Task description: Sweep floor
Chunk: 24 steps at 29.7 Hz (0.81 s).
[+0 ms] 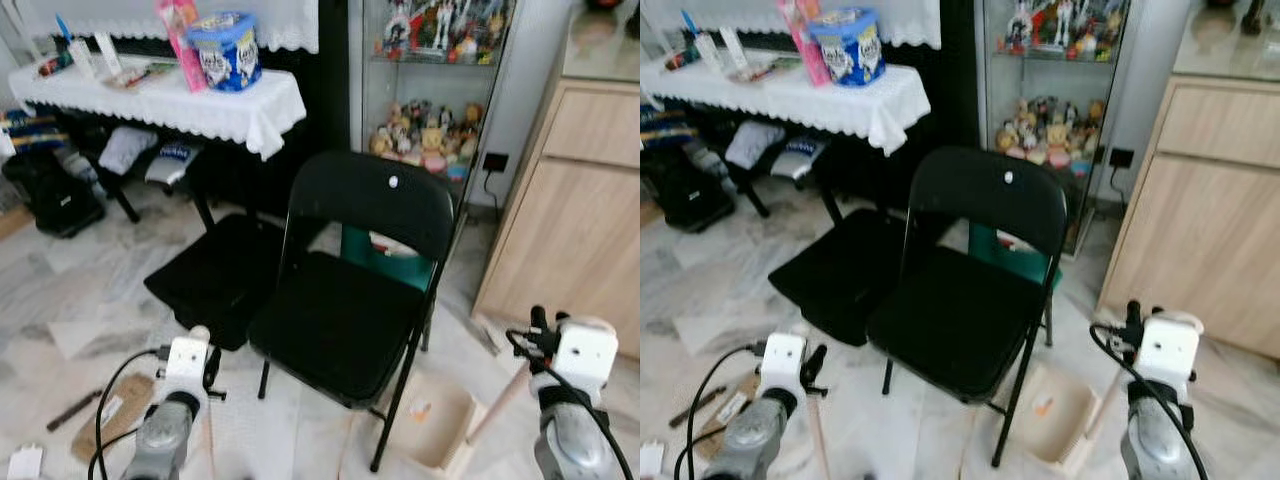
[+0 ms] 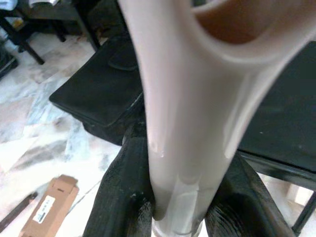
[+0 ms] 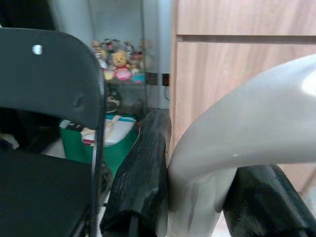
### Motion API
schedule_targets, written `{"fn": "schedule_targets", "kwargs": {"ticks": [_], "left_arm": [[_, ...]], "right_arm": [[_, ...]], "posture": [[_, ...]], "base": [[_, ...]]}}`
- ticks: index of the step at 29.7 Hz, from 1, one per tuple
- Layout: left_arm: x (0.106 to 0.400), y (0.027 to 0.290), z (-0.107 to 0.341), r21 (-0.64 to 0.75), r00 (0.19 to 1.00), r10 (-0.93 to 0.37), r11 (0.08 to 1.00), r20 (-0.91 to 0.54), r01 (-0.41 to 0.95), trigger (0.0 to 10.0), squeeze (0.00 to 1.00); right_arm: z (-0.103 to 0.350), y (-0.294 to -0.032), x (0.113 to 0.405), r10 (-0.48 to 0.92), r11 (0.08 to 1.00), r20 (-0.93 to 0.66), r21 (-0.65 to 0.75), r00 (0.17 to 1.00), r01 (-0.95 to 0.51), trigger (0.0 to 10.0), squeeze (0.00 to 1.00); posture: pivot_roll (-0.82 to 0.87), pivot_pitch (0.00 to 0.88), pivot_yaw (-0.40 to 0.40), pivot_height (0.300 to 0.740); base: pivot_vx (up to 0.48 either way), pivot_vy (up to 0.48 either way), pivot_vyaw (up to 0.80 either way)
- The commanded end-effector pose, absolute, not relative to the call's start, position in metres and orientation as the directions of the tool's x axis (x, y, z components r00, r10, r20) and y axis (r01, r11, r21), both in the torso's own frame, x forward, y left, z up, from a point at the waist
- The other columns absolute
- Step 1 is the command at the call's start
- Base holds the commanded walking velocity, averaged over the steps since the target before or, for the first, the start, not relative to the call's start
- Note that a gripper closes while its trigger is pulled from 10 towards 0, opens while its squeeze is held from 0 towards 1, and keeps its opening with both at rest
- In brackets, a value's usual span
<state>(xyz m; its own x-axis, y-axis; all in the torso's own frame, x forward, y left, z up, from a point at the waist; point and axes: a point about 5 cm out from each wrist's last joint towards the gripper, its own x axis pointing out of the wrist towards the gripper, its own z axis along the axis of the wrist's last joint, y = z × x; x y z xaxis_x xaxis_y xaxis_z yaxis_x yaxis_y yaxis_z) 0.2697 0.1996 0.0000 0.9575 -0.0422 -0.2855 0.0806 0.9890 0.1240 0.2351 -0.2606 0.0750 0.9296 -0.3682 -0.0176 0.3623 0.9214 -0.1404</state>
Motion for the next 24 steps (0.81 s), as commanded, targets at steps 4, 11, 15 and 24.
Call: {"fn": "schedule_targets", "kwargs": {"ticks": [4,11,15,24], "left_arm": [[0.27,0.203,0.002,0.154,0.96,-0.056,0.983,-0.275,0.102,10.0,0.0],[0.27,0.201,0.002,0.173,0.959,-0.07,0.978,-0.274,0.121,10.0,0.0],[0.27,0.2,0.002,0.166,0.959,-0.073,0.979,-0.274,0.122,10.0,0.0],[0.269,0.2,0.002,0.154,0.96,-0.07,0.981,-0.272,0.115,10.0,0.0]], "right_arm": [[0.079,-0.279,0.231,-0.478,0.865,-0.011,-0.182,0.878,0.468,10.0,0.0],[0.081,-0.278,0.231,-0.475,0.867,-0.002,-0.175,0.88,0.467,10.0,0.0],[0.082,-0.275,0.233,-0.469,0.87,-0.003,-0.172,0.883,0.462,10.0,0.0],[0.081,-0.273,0.234,-0.463,0.875,-0.007,-0.164,0.886,0.456,10.0,0.0]], "posture": [[-0.16,0.0,0.135,0.74],[-0.16,0.0,0.138,0.74],[-0.16,0.0,0.138,0.74],[-0.16,0.0,0.138,0.74]], "base": [[0.0,0.0,0.0],[0.0,0.0,0.0],[0.0,0.0,0.0],[0.0,0.0,0.0]]}}
